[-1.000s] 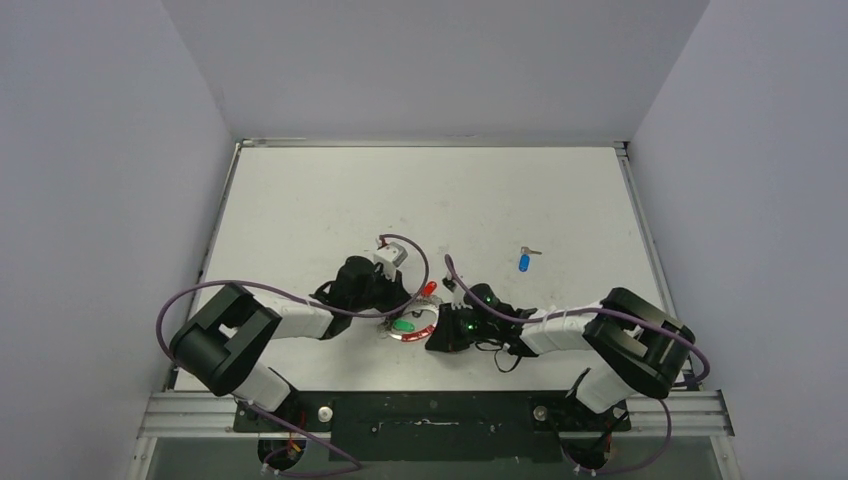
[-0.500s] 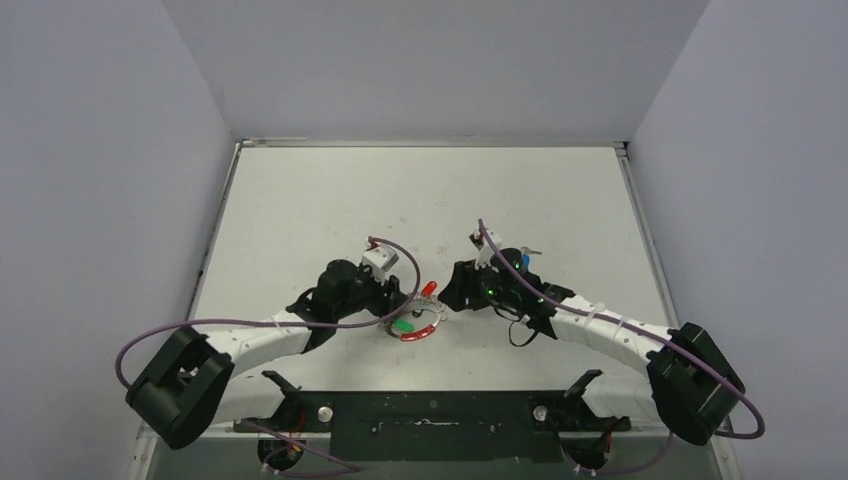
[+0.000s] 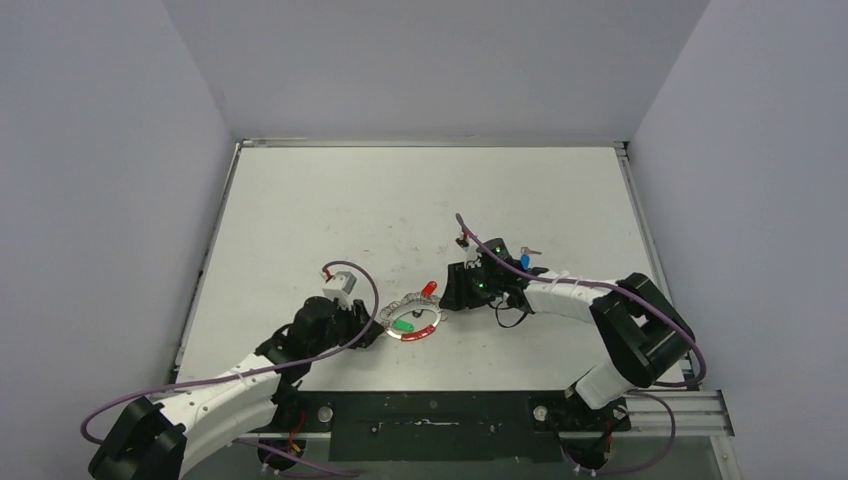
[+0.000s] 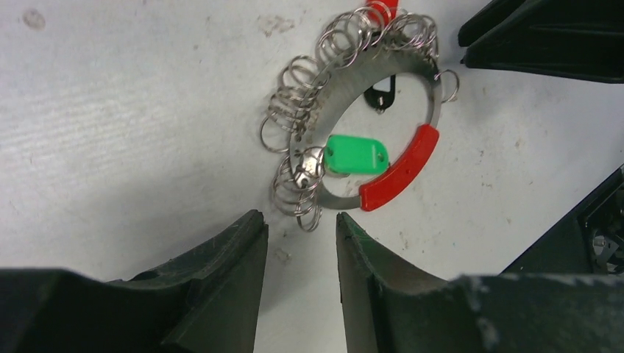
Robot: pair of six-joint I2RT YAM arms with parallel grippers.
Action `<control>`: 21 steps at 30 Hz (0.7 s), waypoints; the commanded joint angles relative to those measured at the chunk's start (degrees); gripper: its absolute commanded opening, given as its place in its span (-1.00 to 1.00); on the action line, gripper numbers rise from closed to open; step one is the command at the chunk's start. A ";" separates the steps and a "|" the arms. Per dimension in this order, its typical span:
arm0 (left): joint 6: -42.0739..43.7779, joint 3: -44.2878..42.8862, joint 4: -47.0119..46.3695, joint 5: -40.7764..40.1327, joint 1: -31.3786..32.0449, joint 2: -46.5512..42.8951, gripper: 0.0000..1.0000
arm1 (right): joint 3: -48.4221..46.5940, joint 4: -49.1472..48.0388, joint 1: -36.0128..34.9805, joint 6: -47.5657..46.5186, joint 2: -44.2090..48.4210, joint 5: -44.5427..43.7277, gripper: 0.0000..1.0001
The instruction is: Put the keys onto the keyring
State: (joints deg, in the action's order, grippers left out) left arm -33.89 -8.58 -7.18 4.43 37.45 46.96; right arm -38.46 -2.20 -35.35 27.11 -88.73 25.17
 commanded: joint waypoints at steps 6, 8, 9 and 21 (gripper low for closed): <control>-4.80 1.04 -4.91 -1.40 0.10 3.23 -0.37 | 2.13 -9.09 -2.24 2.05 -3.32 5.39 -0.34; -4.65 0.70 -7.44 -1.14 0.05 6.32 -0.42 | 1.91 -9.49 -3.32 1.93 -4.77 4.87 -0.42; -4.43 0.29 -8.63 -0.91 0.02 7.97 -0.45 | 1.85 -9.49 -4.11 1.89 -5.38 4.61 -0.46; 4.77 -5.83 -13.50 -3.99 -0.69 19.89 -0.81 | 4.36 -6.36 -10.35 3.87 -1.67 3.17 -0.69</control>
State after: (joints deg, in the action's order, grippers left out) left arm -33.95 -11.64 -17.17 -0.05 36.62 63.81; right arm -36.45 -9.69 -40.71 29.26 -92.44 27.03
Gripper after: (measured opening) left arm 0.210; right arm 0.160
